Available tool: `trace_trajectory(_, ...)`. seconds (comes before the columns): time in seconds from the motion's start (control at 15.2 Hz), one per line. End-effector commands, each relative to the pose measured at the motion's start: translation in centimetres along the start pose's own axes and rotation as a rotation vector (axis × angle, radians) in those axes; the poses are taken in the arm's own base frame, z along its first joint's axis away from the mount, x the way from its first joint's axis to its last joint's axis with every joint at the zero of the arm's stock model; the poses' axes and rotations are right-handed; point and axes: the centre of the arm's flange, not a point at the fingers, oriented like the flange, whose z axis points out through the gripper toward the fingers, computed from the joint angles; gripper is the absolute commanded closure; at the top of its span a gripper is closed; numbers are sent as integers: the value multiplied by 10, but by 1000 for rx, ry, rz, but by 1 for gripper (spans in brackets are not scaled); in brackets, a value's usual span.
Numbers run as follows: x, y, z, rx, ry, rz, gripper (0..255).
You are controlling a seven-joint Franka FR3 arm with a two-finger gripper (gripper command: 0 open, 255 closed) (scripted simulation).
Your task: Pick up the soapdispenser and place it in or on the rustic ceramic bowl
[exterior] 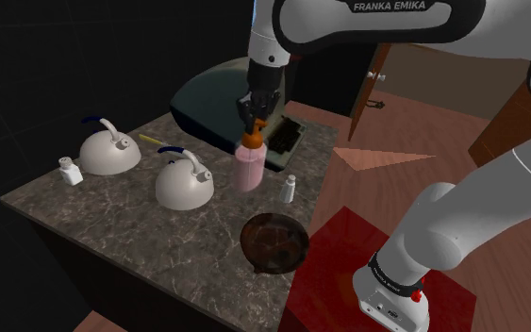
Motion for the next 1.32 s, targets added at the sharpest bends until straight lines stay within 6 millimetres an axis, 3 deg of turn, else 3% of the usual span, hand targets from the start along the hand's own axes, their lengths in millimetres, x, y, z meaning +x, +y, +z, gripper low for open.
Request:
trace_trajectory(0.0,0,0,-12,0,0,0,255)
trace_trajectory(0.07,0,0,-14,0,0,0,255)
trace_trajectory(1.06,-170,-43,-107,0,0,0,255)
trace_trajectory(1.12,-177,-44,-111,0,0,0,255)
trace_trajectory(1.25,-178,-44,-100,0,0,0,255)
